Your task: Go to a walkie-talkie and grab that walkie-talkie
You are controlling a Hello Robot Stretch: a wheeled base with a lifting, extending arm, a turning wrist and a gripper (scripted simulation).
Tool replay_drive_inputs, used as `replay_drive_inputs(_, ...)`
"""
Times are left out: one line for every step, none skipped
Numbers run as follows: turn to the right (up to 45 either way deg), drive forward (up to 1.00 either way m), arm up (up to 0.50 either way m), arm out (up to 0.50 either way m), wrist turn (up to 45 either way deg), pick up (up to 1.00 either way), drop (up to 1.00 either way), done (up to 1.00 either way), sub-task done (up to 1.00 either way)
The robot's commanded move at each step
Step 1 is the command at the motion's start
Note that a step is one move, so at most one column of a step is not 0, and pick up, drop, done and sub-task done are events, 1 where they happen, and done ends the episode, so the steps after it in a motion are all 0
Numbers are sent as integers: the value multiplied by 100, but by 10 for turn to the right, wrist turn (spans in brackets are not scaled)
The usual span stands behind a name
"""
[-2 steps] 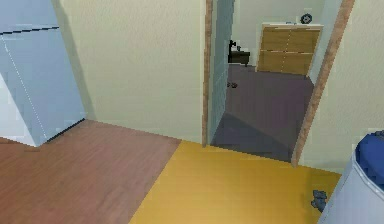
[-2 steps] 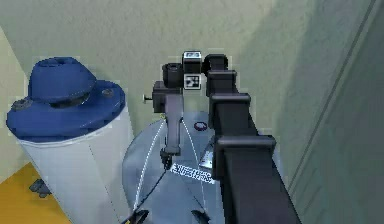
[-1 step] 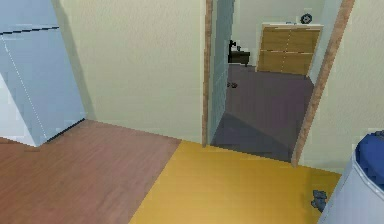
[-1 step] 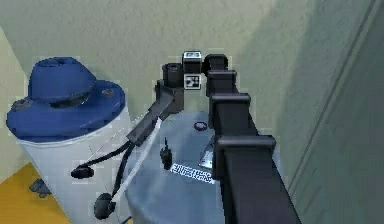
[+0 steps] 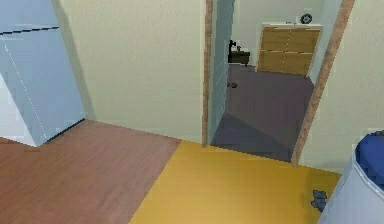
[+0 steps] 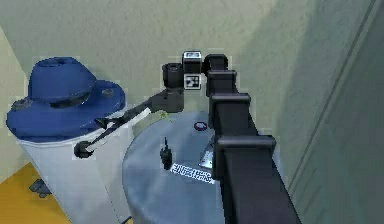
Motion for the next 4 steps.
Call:
replay_drive_inputs(0, 0, 0, 0, 450, 0, 0, 0, 0)
replay_drive_inputs(0, 0, 0, 0, 270, 0, 0, 0, 0)
replay_drive_inputs(0, 0, -30, 0, 0, 0, 0, 0, 0)
replay_drive_inputs(0, 0, 0, 0, 0, 100, 0, 0, 0)
